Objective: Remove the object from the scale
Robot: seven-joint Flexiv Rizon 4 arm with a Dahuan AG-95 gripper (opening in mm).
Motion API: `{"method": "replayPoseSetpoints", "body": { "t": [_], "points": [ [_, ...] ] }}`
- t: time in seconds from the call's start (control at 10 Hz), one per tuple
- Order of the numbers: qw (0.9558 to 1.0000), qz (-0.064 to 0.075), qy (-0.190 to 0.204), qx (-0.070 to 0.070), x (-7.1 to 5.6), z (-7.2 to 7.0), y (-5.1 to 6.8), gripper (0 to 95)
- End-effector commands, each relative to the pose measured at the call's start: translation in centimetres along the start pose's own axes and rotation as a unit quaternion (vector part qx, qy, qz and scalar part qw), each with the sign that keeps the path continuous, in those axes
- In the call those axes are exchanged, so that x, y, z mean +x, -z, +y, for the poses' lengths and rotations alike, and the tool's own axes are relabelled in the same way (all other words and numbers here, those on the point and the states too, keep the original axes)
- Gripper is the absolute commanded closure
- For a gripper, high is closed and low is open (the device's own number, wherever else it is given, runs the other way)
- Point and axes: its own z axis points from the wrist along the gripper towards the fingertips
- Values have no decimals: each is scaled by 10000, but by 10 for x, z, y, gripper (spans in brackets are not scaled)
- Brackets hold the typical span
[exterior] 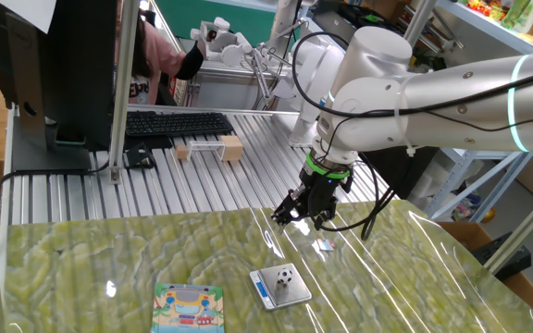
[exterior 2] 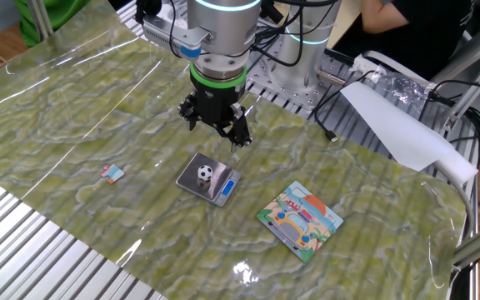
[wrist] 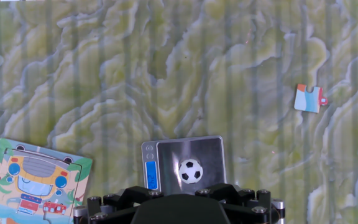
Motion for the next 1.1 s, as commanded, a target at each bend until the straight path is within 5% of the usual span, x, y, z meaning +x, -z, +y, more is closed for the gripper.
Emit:
{"method": "replayPoseSetpoints", "body": {
  "t": [0.1,0.2,1.1],
  "points": [
    [10000,4,-1,-1,0,0,0,0],
    [9997,-61,-203,-73,0,0,0,950],
    [9997,-66,-223,-107,3,1,-1,950]
  ]
}}
